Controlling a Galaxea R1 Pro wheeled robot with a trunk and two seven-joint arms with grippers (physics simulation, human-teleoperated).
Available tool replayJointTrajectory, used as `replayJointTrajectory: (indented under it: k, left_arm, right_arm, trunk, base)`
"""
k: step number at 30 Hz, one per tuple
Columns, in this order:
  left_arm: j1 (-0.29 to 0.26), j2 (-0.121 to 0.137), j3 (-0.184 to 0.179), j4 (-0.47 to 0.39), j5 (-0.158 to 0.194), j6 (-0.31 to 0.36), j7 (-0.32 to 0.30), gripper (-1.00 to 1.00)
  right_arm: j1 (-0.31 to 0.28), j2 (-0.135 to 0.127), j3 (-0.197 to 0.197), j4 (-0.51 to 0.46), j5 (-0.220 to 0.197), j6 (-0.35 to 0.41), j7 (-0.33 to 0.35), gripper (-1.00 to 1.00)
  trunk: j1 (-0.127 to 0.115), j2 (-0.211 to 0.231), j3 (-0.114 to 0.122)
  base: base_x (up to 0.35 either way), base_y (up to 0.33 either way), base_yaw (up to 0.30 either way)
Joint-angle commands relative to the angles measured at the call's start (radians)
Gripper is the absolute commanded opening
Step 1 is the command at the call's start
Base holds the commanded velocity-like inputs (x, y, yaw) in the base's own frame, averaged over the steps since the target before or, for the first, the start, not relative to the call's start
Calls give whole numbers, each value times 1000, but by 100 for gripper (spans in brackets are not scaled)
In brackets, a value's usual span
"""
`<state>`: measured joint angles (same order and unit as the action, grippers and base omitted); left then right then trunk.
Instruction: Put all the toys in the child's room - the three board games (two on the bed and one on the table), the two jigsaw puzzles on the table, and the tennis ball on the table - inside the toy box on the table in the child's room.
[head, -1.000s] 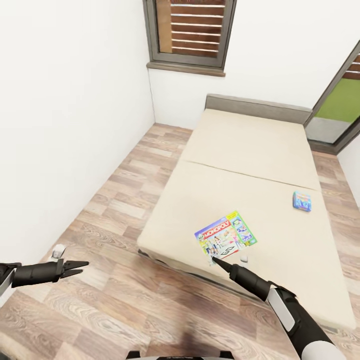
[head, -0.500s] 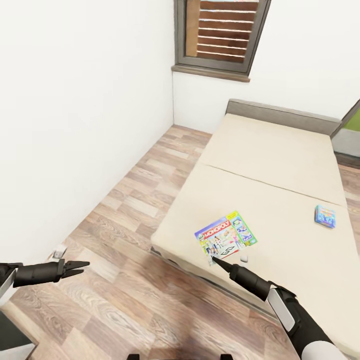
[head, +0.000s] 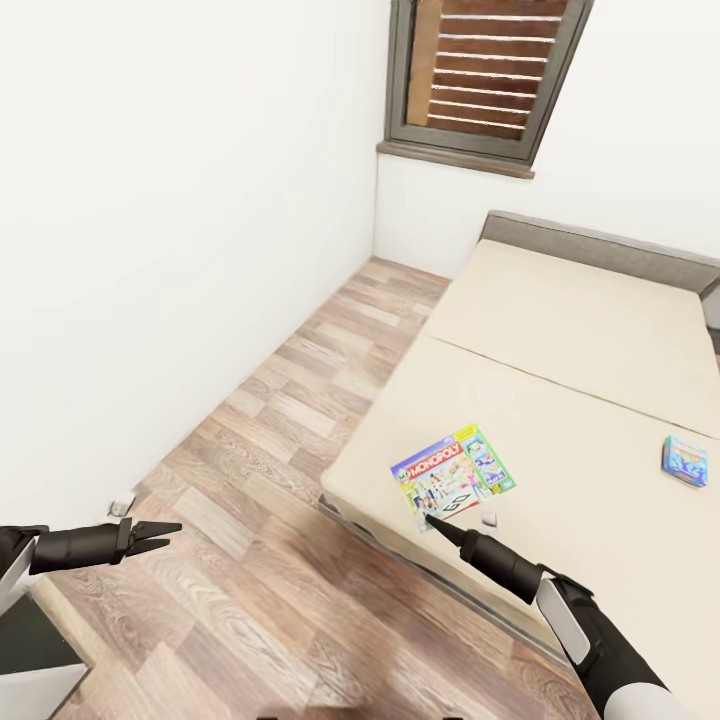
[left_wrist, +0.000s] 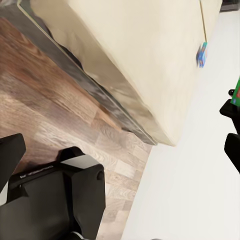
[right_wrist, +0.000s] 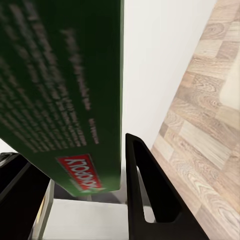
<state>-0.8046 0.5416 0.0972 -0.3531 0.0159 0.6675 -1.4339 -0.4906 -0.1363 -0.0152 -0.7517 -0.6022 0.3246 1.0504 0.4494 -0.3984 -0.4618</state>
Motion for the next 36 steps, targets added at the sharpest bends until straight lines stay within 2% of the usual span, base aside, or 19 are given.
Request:
replayJointTrajectory:
  k: [1,36]
  left_arm:
    - [-1,0,1,0,-1,10,-3,100]
    - [-1,-8,0,0,-1,9,-5,100]
  right_arm:
    - [0,0,0,2,-7,8,2,-100]
    - [0,0,-27,23,-7,1,3,-100]
  trunk:
    - [1,-2,0]
    - [1,-2,52]
  base:
    - [0,0,167]
    - [0,0,162]
